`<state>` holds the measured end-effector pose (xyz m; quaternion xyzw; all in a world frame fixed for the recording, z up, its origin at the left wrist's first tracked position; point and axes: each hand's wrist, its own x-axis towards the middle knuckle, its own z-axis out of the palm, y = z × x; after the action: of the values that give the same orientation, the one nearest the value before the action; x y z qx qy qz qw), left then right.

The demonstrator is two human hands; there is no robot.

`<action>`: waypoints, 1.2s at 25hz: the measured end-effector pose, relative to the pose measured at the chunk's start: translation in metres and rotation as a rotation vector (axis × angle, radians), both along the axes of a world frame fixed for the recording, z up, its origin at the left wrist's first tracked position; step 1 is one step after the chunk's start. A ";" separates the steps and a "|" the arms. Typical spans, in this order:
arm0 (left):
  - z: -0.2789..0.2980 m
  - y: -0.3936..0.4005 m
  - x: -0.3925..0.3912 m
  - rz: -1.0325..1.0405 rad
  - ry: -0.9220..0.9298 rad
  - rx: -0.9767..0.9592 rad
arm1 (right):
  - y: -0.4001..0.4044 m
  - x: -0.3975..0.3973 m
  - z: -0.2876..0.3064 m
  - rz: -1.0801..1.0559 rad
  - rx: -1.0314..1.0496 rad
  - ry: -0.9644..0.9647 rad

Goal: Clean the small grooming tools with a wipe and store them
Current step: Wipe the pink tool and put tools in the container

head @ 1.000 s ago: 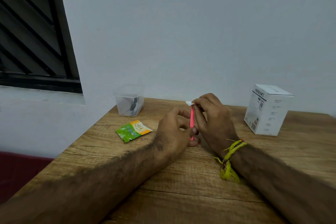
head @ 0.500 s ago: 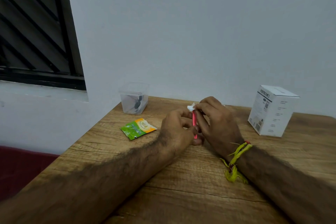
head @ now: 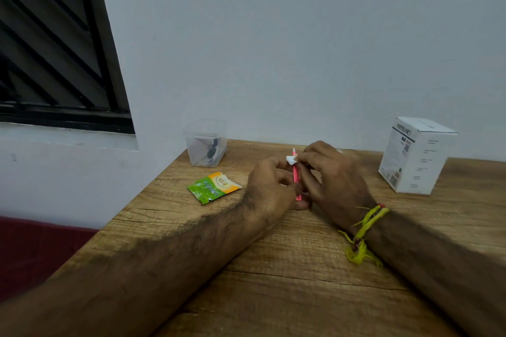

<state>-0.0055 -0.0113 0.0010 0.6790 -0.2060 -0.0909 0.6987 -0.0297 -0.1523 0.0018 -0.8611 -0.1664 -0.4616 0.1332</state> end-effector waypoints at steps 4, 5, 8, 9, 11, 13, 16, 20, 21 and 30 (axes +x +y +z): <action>0.001 0.002 0.001 0.002 0.016 -0.001 | 0.000 0.000 0.000 0.030 0.002 0.014; 0.001 0.001 0.000 -0.004 0.026 -0.002 | 0.000 0.000 0.000 0.019 -0.016 0.025; 0.001 0.002 0.000 -0.008 0.030 0.013 | -0.001 0.000 0.000 0.015 -0.008 0.040; 0.001 0.003 0.000 -0.001 0.030 0.016 | -0.001 -0.001 -0.001 0.023 -0.018 0.048; 0.001 0.002 0.001 0.007 0.030 0.013 | -0.001 -0.002 -0.003 0.018 -0.066 0.070; 0.002 0.000 -0.001 0.006 0.018 0.022 | -0.002 -0.002 -0.001 -0.004 -0.071 0.071; 0.003 0.002 0.001 0.020 0.020 0.020 | 0.001 -0.001 0.000 0.021 -0.058 0.068; -0.003 0.004 -0.001 -0.003 0.064 0.008 | -0.001 -0.005 -0.006 0.049 -0.036 0.086; -0.003 0.005 -0.001 -0.008 0.062 0.002 | -0.001 -0.005 -0.006 0.059 -0.022 0.086; -0.002 0.000 0.007 -0.040 0.054 -0.038 | -0.004 -0.007 0.001 0.121 -0.046 0.114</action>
<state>0.0019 -0.0113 -0.0011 0.6587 -0.2023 -0.1193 0.7148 -0.0368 -0.1565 0.0023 -0.8771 -0.2209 -0.3991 0.1503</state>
